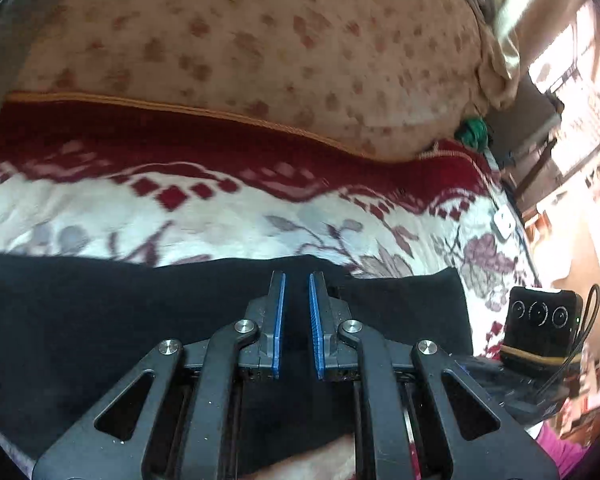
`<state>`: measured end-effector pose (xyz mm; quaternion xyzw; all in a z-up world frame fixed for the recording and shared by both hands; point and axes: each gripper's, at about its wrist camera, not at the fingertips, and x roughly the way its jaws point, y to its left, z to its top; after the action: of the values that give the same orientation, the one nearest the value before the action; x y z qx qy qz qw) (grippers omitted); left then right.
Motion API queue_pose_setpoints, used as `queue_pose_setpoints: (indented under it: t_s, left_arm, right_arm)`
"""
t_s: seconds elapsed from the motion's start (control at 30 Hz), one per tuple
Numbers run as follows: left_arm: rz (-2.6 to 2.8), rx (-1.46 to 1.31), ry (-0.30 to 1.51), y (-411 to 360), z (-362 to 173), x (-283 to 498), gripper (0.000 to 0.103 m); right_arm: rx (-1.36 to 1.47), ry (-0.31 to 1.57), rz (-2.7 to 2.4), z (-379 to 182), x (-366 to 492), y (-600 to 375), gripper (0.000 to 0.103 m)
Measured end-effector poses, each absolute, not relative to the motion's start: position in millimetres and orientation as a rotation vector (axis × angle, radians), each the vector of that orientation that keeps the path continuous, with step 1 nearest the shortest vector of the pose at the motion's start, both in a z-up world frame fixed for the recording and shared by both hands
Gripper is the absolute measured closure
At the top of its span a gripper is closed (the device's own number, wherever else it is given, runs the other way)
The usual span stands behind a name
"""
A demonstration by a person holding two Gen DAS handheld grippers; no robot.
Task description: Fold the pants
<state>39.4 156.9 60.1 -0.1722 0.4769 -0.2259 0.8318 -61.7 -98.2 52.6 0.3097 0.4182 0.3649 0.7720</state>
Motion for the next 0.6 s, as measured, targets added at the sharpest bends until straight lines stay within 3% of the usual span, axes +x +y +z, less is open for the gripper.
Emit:
queue_pose_setpoints:
  t_s: [0.07, 0.33, 0.6]
  left_arm:
    - [-0.473, -0.355, 0.987, 161, 69, 31, 0.094]
    - [-0.585, -0.308, 0.933, 125, 95, -5, 0.093]
    - [-0.554, -0.238, 1.001, 74, 68, -11, 0.093]
  right_arm:
    - [0.706, 0.901, 0.802, 60, -61, -105, 0.056]
    - [0.642, 0.806, 0.592, 93, -76, -161, 0.056]
    - [0.477, 0.848, 0.415, 73, -60, -164, 0.056]
